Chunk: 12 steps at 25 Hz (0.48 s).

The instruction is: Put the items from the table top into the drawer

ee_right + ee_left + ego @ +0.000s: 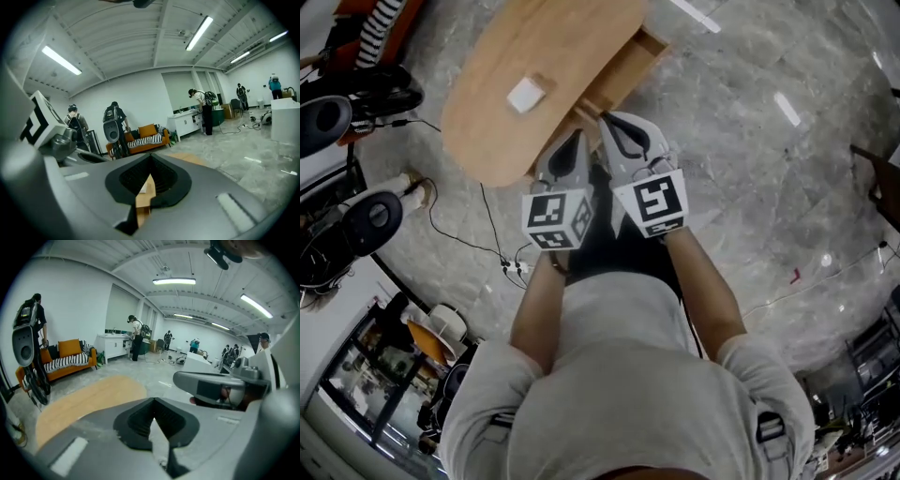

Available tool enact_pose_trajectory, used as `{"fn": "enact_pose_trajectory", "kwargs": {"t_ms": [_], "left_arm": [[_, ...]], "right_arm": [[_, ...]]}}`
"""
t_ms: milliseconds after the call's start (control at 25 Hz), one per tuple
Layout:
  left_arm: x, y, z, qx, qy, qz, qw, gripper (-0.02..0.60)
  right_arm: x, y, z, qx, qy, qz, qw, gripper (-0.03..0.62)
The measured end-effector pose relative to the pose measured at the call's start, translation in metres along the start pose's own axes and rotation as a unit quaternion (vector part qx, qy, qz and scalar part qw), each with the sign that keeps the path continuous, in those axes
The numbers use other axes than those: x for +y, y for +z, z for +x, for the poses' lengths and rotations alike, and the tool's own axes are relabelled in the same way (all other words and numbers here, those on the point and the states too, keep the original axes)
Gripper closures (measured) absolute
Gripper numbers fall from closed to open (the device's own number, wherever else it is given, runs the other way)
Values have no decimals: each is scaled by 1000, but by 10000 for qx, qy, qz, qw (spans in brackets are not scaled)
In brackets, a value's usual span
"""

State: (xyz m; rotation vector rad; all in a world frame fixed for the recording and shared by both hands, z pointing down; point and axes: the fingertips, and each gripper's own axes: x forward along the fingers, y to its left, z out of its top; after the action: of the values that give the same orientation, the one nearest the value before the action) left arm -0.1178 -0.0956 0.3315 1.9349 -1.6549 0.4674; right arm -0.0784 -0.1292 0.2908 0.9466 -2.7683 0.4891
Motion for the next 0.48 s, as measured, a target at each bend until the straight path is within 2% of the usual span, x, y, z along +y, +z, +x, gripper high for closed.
{"fn": "enact_pose_trajectory", "kwargs": {"t_ms": [280, 480], "left_arm": [[62, -57, 29, 374, -26, -359, 9987, 561], [134, -89, 51, 560, 119, -327, 9978, 561]], "right_arm": [[17, -75, 52, 680, 149, 193, 9974, 586], [30, -124, 97, 1064, 95, 461, 9932, 586]]}}
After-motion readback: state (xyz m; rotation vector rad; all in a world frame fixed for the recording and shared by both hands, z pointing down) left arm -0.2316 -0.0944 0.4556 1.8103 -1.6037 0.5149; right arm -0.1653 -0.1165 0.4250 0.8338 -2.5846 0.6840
